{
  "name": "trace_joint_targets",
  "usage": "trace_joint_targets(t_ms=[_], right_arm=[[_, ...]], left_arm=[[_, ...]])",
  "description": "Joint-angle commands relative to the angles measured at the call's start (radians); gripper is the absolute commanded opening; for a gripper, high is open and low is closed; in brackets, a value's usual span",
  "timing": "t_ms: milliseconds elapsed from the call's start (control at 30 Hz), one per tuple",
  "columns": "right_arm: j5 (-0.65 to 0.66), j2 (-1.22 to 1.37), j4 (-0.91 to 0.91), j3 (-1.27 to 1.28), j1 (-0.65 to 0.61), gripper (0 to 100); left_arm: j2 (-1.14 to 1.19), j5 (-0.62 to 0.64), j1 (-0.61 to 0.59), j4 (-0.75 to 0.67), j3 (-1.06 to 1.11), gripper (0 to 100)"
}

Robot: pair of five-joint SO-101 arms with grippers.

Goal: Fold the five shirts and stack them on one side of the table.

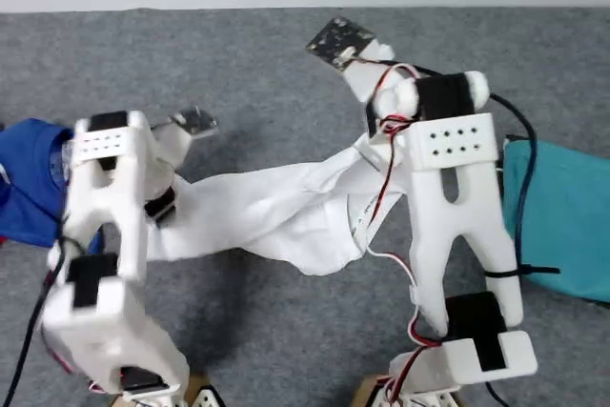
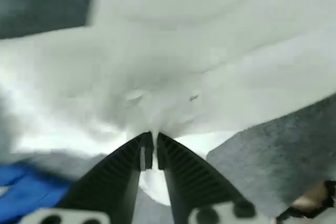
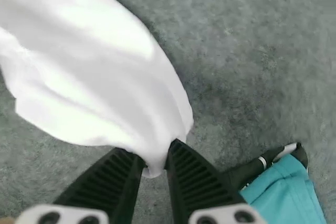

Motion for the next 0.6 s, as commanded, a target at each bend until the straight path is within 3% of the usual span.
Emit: trace_joint_targets(t_ms=[0, 267, 433, 567], right_arm=[[0.011, -0.013, -0.015, -0.097, 0.042, 1.0], [0.009, -0.015, -0.047, -0.175, 0.058, 1.0], [0.009, -0.015, -0.047, -0.229, 0.059, 1.0], [0.009, -0.015, -0.041, -0.261, 0.059, 1.0]], left_arm=[[-0.29, 0.035, 0.003, 0.015, -0.018, 0], [-0.641, 0.267, 0.0, -0.063, -0.088, 0], [-0.746, 0.308, -0.018, -0.081, -0.085, 0], [-0.793, 0.302, -0.017, 0.029, -0.084, 0]])
